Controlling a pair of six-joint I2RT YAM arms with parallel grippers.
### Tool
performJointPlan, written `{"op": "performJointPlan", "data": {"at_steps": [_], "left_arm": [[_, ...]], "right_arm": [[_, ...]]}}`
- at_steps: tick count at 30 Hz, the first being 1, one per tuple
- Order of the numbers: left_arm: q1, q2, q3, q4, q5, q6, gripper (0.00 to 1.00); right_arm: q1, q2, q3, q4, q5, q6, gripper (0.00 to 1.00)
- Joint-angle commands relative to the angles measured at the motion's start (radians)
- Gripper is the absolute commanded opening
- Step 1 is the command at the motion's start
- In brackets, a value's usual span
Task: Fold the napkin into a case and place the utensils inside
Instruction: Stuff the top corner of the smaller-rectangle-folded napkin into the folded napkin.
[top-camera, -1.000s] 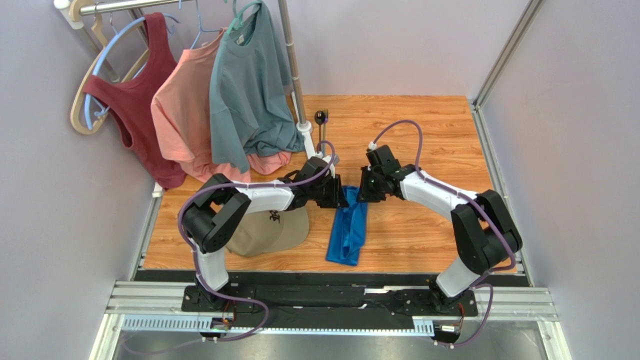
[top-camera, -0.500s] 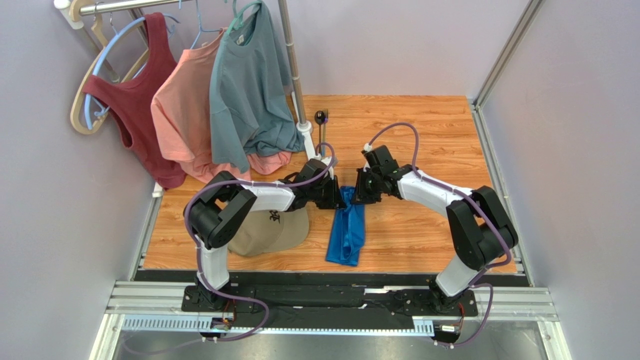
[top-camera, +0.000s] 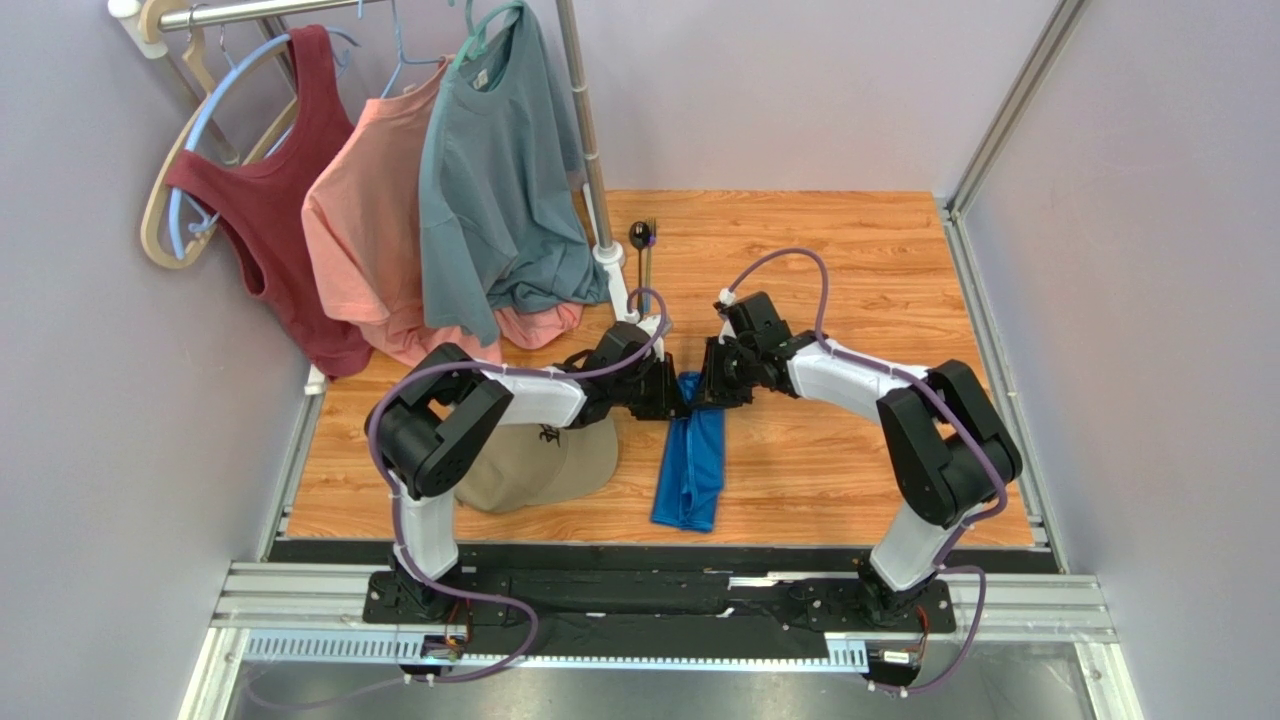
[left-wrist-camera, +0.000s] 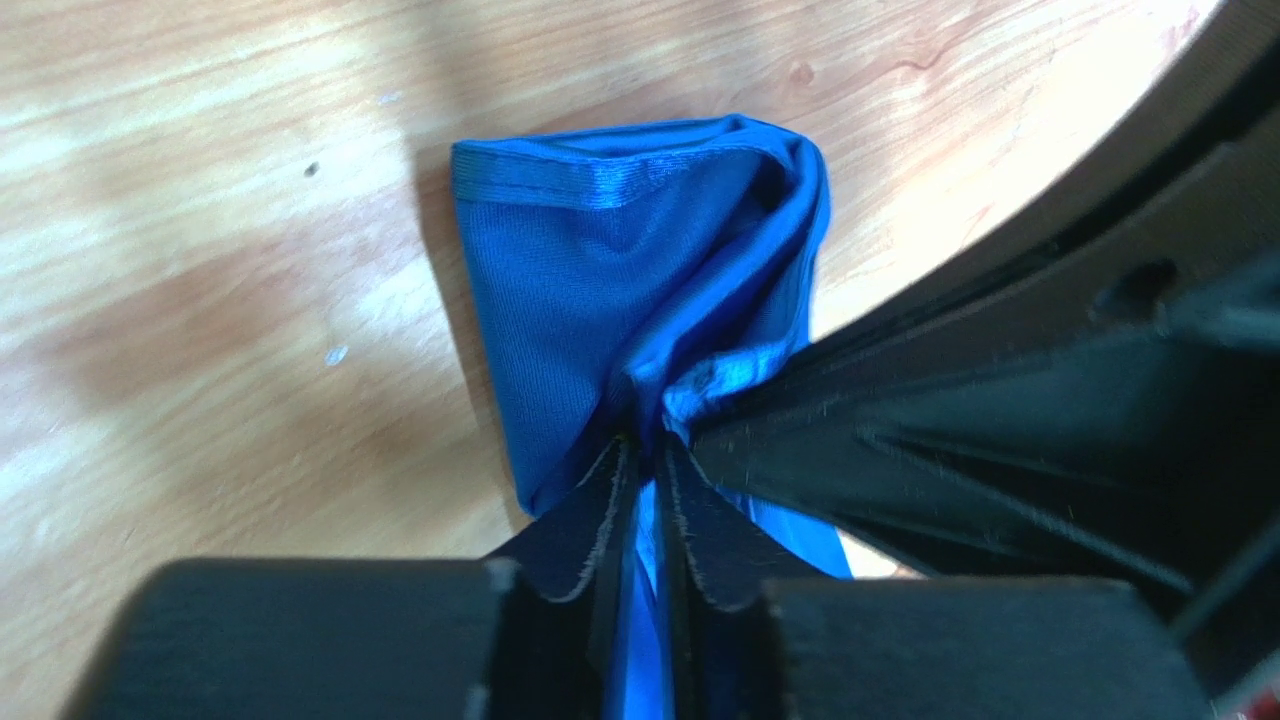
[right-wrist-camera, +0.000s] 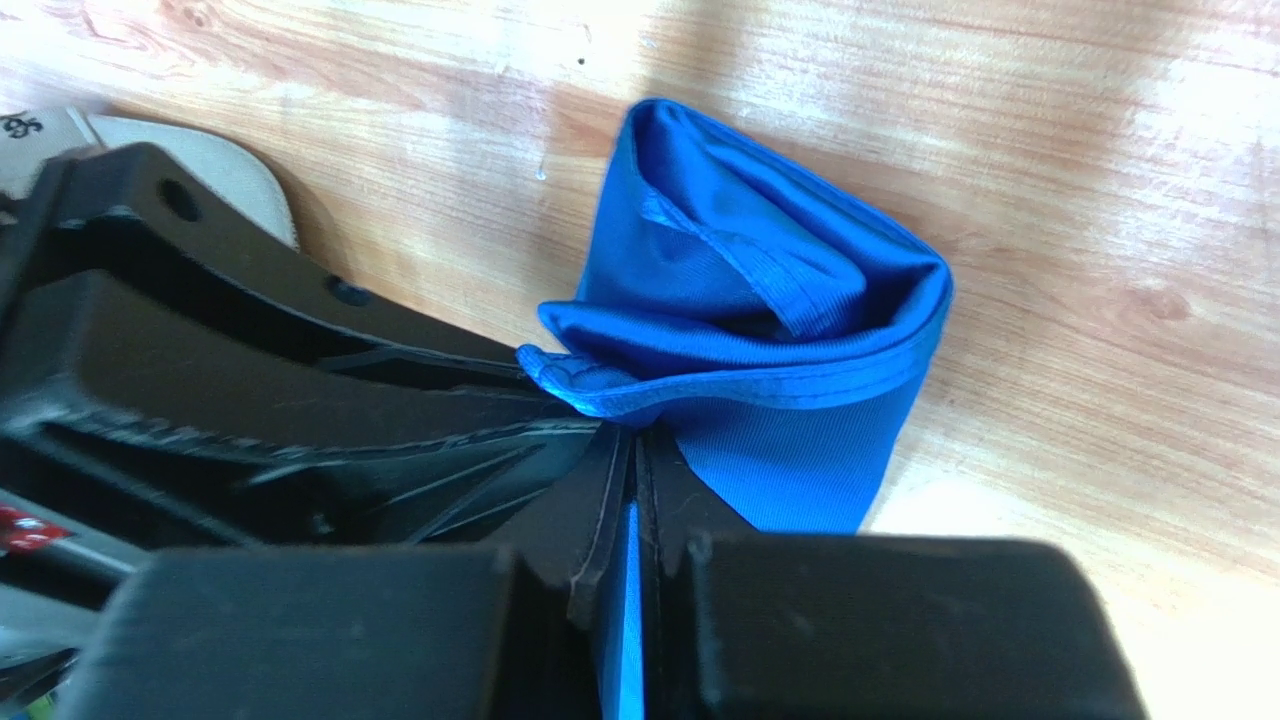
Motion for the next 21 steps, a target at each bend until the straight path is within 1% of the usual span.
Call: {"op": "performJointPlan", "data": {"at_steps": [1, 5, 7, 12, 13, 17, 18, 21], "left_arm": [[0.011, -0.078, -0.044, 0.016, 0.012, 0.021, 0.22], [0.046, -0.135, -0.050, -0.024, 0.044, 0.022, 0.25], [0.058, -0.160, -0.069, -0.013, 0.046, 0.013, 0.27], [0.081, -0.166, -0.040, -0.042, 0.047, 0.041, 0.32], [0.083, -0.158, -0.021, -0.060, 0.040, 0.044, 0.39], [0.086, -0.120, 0.038, -0.099, 0.026, 0.067, 0.53], [0.086, -0.112, 0.048, -0.107, 0.026, 0.076, 0.59], [0.086, -0.083, 0.083, -0.133, 0.021, 0.093, 0.60]], "right_arm": [[-0.001, 0.022, -0.005, 0.078, -0.038, -0.002, 0.07], [-0.004, 0.034, -0.013, 0.102, -0.061, -0.002, 0.08], [-0.004, 0.039, -0.014, 0.113, -0.070, -0.001, 0.08], [-0.007, 0.045, -0.014, 0.118, -0.079, -0.005, 0.08], [-0.007, 0.047, -0.016, 0.121, -0.084, -0.007, 0.08], [-0.006, 0.045, -0.019, 0.127, -0.088, -0.004, 0.09], [-0.006, 0.045, -0.017, 0.127, -0.090, -0.002, 0.09], [-0.006, 0.047, -0.014, 0.128, -0.095, -0.004, 0.10]]}}
